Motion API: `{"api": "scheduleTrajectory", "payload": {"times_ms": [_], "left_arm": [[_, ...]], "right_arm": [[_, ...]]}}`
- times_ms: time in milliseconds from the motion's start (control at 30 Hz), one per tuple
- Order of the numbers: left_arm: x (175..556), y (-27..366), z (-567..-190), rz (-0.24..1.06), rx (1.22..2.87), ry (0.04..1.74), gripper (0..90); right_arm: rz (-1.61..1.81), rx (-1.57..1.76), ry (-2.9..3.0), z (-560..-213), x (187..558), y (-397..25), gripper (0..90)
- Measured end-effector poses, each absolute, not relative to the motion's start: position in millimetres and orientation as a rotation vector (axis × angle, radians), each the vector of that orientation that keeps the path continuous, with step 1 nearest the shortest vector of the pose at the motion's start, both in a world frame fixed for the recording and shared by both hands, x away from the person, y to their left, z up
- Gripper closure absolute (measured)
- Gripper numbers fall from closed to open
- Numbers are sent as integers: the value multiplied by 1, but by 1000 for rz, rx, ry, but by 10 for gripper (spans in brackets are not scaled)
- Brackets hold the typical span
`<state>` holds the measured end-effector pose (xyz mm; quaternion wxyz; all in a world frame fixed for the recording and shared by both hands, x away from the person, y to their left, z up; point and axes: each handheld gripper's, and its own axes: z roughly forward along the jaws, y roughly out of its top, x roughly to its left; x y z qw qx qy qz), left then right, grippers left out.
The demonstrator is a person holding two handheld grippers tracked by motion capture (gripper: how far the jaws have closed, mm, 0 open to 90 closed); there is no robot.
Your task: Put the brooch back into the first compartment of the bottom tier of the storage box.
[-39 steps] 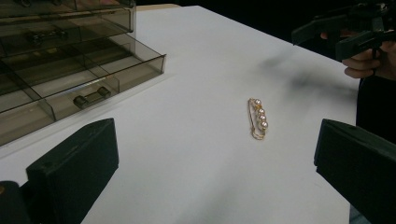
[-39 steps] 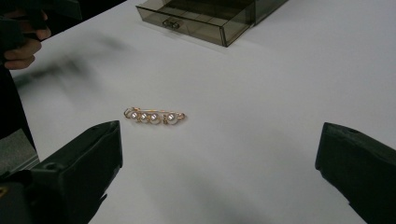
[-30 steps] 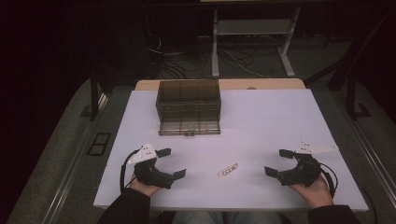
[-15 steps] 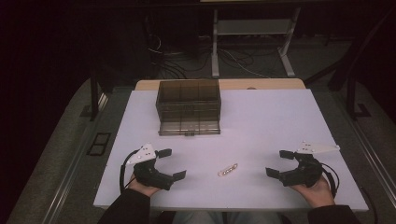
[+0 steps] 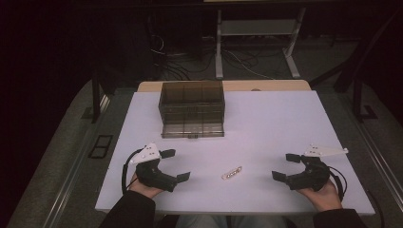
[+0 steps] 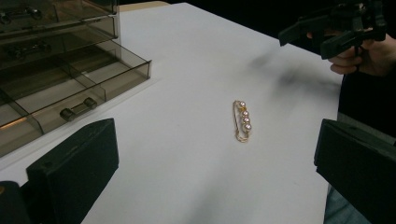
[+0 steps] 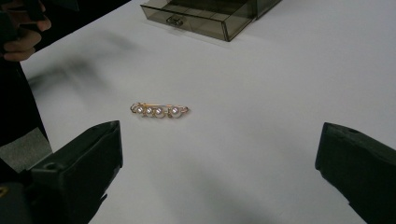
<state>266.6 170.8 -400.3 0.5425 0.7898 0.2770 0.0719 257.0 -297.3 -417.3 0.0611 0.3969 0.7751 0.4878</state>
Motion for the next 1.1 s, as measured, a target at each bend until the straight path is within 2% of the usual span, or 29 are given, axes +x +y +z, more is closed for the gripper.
{"api": "scheduleTrajectory", "payload": {"times_ms": [1100], "left_arm": [[290,133,-376,126,1989,591,0]], "right_arm": [[1477,1198,2340,-417,257,-298,3]]}}
